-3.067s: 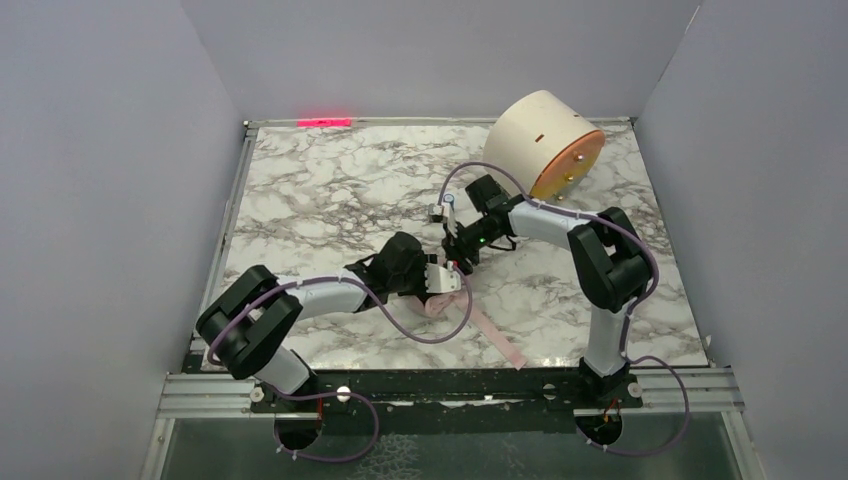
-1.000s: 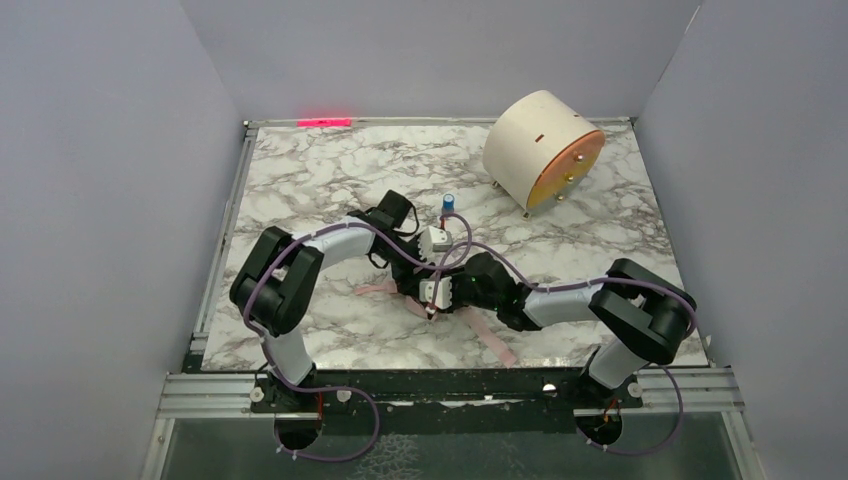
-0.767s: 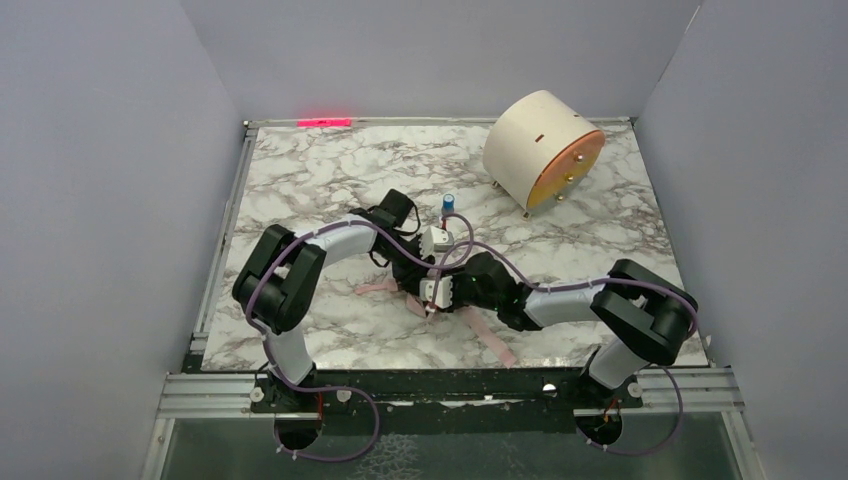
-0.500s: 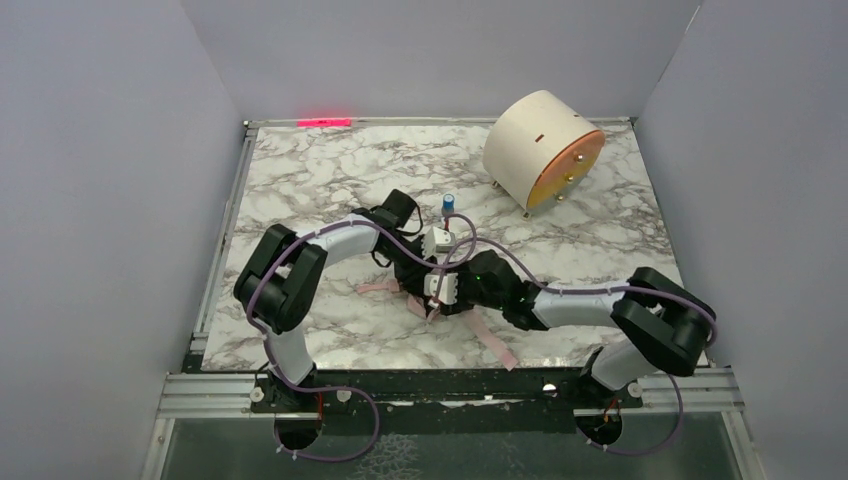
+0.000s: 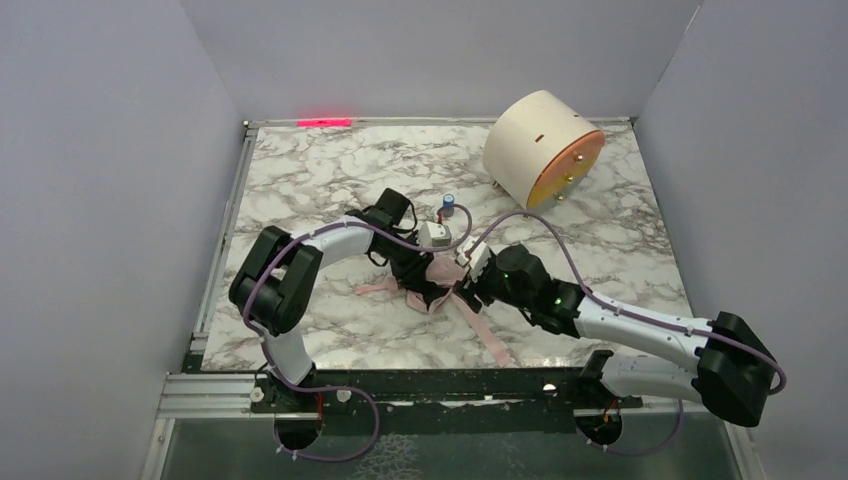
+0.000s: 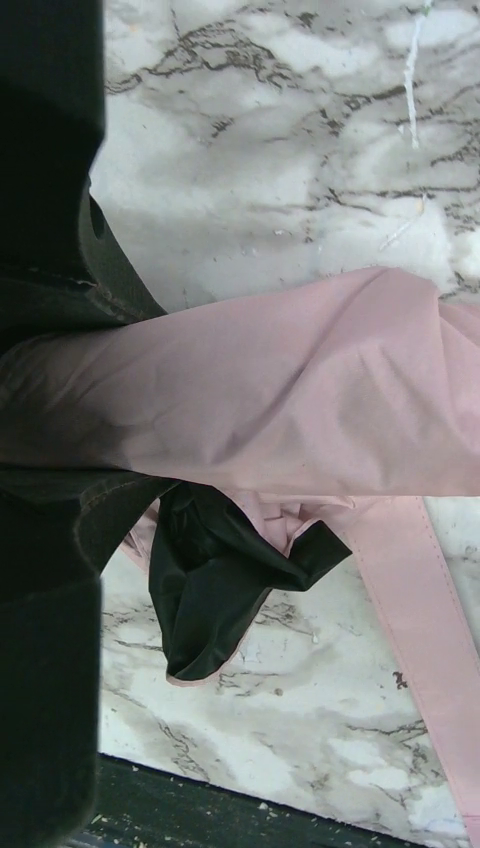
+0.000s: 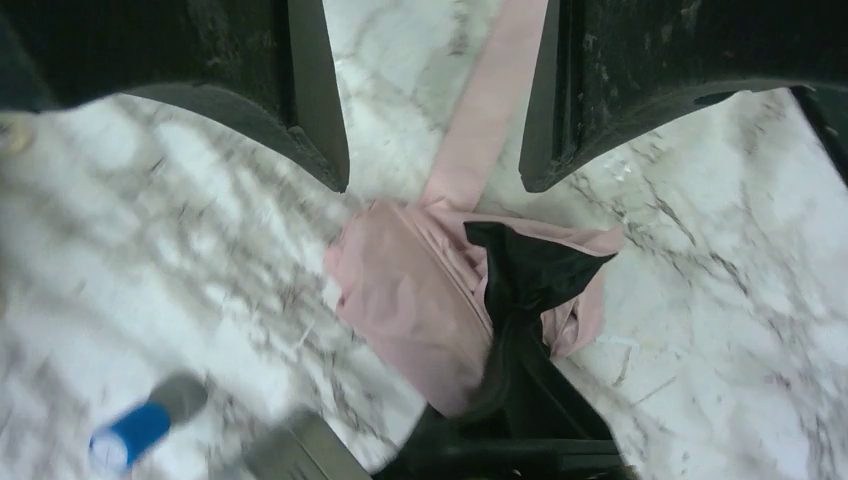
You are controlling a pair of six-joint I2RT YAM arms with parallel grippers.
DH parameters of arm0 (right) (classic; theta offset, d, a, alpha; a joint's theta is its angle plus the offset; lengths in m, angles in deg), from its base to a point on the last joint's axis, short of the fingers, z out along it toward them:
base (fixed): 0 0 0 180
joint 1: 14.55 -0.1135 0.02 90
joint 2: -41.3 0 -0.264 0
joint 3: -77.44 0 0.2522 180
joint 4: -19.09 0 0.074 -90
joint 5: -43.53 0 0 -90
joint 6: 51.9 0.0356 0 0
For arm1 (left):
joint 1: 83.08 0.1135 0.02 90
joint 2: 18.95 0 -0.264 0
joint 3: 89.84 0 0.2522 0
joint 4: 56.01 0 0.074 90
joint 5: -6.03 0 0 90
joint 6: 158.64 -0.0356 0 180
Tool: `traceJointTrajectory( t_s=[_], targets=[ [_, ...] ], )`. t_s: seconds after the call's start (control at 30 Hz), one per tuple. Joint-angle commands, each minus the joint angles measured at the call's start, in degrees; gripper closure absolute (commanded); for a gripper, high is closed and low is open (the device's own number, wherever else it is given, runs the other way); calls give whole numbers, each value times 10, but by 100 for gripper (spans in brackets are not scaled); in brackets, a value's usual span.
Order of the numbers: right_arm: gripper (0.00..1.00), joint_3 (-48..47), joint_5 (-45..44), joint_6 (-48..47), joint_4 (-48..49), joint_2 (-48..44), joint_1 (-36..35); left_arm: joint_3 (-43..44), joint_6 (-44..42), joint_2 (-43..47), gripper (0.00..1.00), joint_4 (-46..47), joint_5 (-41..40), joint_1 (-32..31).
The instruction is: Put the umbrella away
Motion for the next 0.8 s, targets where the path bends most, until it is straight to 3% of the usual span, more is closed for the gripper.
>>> traceJointTrajectory(
  t_s=[0.0, 0.2, 0.47, 0.77],
  targets=[
    [33, -20, -106, 286, -99, -17, 1, -41, 22, -2, 100, 43, -112, 19],
    [32, 4, -137, 396, -108, 7, 1, -47, 48, 2, 100, 67, -110, 21],
    [28, -36, -145, 357, -114, 113, 2, -52, 48, 5, 100, 70, -118, 21],
    [32, -37, -106, 328, -76, 173, 1, -47, 49, 9, 100, 70, -121, 21]
  ],
)
